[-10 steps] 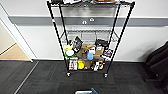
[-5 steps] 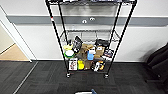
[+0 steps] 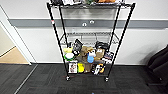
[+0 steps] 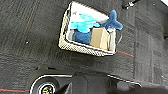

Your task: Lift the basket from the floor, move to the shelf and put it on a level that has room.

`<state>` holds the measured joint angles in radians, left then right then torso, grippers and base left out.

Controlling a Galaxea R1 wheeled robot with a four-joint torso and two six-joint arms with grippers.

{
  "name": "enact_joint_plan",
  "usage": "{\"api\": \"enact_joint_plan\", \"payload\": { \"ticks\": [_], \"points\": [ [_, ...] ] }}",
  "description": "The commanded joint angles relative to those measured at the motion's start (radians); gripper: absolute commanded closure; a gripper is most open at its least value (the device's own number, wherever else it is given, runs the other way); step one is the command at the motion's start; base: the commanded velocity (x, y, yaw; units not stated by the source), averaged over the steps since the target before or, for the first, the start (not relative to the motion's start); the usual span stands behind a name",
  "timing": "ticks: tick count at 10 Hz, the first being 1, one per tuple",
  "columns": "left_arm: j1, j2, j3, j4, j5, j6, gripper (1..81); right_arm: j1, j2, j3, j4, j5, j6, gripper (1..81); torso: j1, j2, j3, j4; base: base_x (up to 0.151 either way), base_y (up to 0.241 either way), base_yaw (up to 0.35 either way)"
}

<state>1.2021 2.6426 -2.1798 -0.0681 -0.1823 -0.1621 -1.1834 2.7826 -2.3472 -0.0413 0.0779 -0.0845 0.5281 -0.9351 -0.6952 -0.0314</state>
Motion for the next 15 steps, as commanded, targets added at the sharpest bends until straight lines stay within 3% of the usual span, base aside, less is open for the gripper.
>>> {"api": "enact_joint_plan", "payload": {
  "ticks": [1,5,6,9,14,15],
  "points": [
    [-0.083,-0.019,0.005,-0.032,0.060,-0.004,1.0,0.073,-0.009,0.020,0.001,-0.053,0.006,1.0,0.063,-0.097,-0.090,0.000,0.000,0.000,0.000],
    [-0.157,-0.012,0.000,-0.053,0.113,-0.010,1.0,0.141,-0.009,0.020,0.000,-0.078,0.006,1.0,0.142,-0.222,-0.207,0.000,0.000,0.000,0.000],
    [-0.170,-0.010,-0.008,-0.055,0.126,-0.010,1.0,0.156,-0.007,0.020,0.000,-0.092,0.006,1.0,0.164,-0.257,-0.146,0.000,0.000,0.000,0.000],
    [-0.190,0.033,-0.097,-0.073,0.147,-0.008,1.0,0.188,0.005,0.016,0.000,-0.116,0.008,1.0,0.214,-0.334,-0.188,0.000,0.000,0.000,0.000],
    [-0.216,0.057,-0.101,-0.075,0.167,-0.010,1.0,0.224,0.007,0.011,0.000,-0.152,0.009,1.0,0.322,-0.505,-0.191,0.000,0.000,0.000,0.000],
    [-0.224,0.056,-0.103,-0.087,0.167,-0.010,1.0,0.227,0.005,0.011,0.000,-0.153,0.009,1.0,0.344,-0.541,-0.225,0.000,0.000,0.000,0.000]
  ]
}}
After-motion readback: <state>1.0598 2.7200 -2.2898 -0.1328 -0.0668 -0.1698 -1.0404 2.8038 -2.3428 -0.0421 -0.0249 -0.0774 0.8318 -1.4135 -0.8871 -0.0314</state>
